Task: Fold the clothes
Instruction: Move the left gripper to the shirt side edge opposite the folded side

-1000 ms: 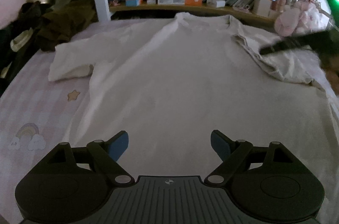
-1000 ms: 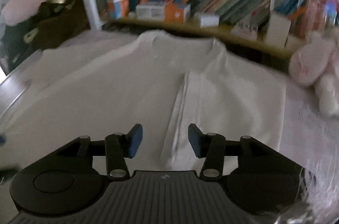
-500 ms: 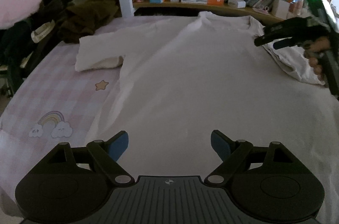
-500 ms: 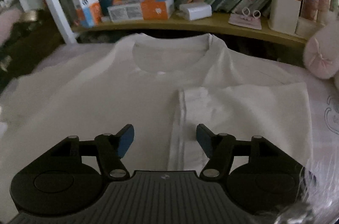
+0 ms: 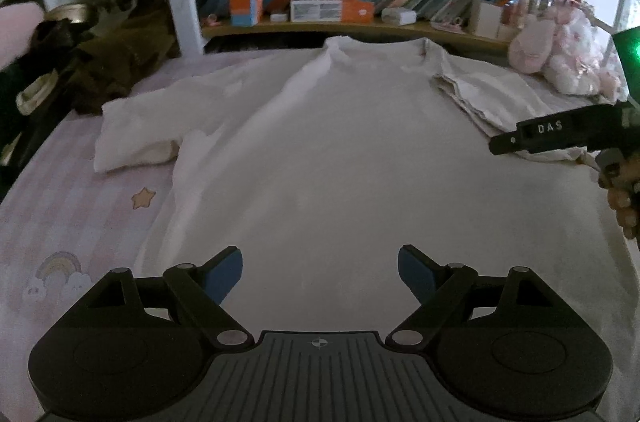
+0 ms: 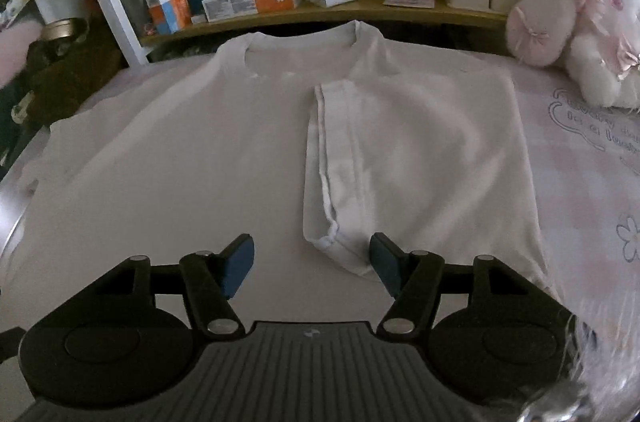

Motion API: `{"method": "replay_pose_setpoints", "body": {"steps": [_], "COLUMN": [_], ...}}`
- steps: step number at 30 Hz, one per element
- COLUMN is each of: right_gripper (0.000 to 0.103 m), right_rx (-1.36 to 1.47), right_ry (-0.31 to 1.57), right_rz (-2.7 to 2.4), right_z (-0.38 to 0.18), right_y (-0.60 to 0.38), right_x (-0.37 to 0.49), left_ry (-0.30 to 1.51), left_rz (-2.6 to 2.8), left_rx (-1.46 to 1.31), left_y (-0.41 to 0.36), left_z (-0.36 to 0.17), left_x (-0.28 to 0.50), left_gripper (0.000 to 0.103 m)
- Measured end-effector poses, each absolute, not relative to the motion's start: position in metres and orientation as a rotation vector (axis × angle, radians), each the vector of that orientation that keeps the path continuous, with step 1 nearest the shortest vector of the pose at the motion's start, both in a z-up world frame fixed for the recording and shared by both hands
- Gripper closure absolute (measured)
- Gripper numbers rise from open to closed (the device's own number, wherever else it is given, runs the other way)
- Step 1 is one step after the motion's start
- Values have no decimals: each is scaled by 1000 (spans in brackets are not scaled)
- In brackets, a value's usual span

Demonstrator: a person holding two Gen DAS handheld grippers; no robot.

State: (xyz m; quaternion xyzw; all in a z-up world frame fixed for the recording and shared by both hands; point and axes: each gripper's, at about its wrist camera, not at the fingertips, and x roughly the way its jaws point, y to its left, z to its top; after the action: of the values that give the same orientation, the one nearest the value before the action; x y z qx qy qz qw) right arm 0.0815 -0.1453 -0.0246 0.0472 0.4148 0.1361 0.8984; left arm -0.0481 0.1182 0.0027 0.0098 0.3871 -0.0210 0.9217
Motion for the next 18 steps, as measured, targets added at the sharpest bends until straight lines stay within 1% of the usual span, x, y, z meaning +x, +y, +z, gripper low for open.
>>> {"method": "replay_pose_setpoints", "body": {"steps": [4, 8, 18], "right_gripper": [40, 38, 20], "right_rx": [123, 86, 131], "right_ry": [848, 841, 802], "right_rz": [259, 220, -27], "right_z": [-13, -1, 9], "right_y": [-148, -150, -163], "right_x": [64, 35, -42], "left_ry": [783, 773, 761], "left_rz": [-47, -41, -59], "left_rx": [7, -22, -68], "left_y": [123, 129, 141], "left_z": [4, 5, 7], "left_x": [-47, -45, -37], "left_gripper": [15, 15, 15]}}
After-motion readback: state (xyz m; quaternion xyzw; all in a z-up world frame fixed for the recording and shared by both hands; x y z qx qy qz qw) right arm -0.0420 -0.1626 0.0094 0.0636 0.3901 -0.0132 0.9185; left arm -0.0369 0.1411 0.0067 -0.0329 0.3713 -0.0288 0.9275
